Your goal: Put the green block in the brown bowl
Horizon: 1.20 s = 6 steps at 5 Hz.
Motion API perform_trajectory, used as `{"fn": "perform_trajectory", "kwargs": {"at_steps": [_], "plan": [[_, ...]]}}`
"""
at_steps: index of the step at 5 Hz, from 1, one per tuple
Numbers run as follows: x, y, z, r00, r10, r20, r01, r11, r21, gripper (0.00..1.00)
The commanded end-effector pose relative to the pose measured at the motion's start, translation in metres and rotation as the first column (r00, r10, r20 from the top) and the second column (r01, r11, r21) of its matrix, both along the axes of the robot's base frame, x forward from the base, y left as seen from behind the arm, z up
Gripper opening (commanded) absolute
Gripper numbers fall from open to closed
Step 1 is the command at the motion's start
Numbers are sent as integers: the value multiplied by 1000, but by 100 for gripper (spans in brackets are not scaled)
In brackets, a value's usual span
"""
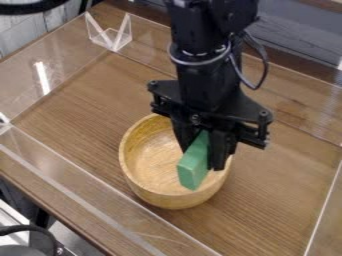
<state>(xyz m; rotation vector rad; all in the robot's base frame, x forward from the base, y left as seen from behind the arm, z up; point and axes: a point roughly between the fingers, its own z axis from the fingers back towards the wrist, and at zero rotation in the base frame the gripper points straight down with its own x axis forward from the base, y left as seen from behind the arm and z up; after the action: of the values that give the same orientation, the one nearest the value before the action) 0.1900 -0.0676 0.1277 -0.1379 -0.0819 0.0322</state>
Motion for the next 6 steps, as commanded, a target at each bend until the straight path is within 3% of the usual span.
{"fn": "perform_trajectory", "kwargs": {"at_steps": [1, 6], "plan": [[5, 2, 8, 999, 20, 44, -19, 1000, -16, 0], [9, 7, -5, 998, 38, 50, -36, 999, -26, 0]]}}
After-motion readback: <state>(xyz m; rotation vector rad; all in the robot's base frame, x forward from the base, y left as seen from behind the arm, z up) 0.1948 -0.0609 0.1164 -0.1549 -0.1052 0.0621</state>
